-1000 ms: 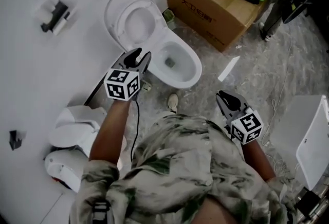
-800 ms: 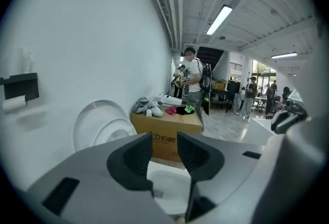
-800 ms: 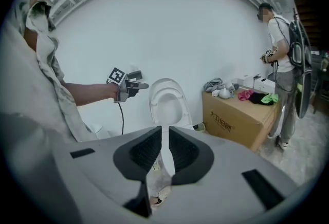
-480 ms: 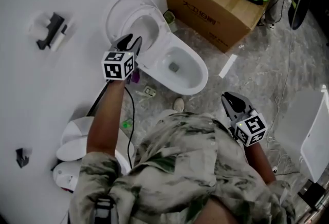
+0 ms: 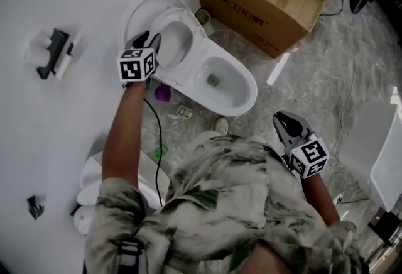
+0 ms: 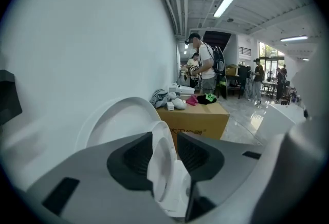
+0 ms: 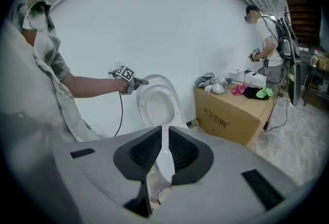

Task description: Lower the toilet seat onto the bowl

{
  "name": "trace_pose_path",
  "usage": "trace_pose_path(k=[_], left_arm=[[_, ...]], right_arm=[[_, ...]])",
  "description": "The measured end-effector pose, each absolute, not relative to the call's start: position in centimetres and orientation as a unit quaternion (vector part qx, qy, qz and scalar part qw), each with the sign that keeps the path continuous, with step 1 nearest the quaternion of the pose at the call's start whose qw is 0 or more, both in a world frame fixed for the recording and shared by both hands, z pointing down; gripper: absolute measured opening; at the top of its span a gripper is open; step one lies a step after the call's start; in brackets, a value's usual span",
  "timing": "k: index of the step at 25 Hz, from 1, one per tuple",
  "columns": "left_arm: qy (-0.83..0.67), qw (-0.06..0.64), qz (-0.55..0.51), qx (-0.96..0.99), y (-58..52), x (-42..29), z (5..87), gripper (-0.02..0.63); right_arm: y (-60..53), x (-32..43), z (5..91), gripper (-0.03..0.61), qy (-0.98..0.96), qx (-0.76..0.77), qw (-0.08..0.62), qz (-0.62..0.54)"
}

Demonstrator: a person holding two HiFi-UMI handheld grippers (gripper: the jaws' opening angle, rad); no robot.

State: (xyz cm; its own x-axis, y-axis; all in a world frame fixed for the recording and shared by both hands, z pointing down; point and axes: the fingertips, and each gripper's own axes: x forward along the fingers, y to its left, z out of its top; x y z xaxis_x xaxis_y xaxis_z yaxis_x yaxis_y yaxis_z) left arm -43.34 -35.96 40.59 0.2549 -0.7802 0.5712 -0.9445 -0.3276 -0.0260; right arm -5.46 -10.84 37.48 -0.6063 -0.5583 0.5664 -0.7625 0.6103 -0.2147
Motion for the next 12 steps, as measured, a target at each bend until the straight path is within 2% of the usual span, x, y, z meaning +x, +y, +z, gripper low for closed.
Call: trace_pose_path(k=[7,12], left_arm=[[-0.558,0.165,0.279,0.763,-39.2,-45.6,42.9,0.163],[-0.552,0.17,0.3,0.759,-40.4,-46.4,44.2,0.163]], right_arm=[[-13.0,-7.0,38.2,0.061,-0.868,0.371,0.243,0.222],[-14.2,-8.6,39.1,0.074,-0.875,0.34,0.278,0.201]])
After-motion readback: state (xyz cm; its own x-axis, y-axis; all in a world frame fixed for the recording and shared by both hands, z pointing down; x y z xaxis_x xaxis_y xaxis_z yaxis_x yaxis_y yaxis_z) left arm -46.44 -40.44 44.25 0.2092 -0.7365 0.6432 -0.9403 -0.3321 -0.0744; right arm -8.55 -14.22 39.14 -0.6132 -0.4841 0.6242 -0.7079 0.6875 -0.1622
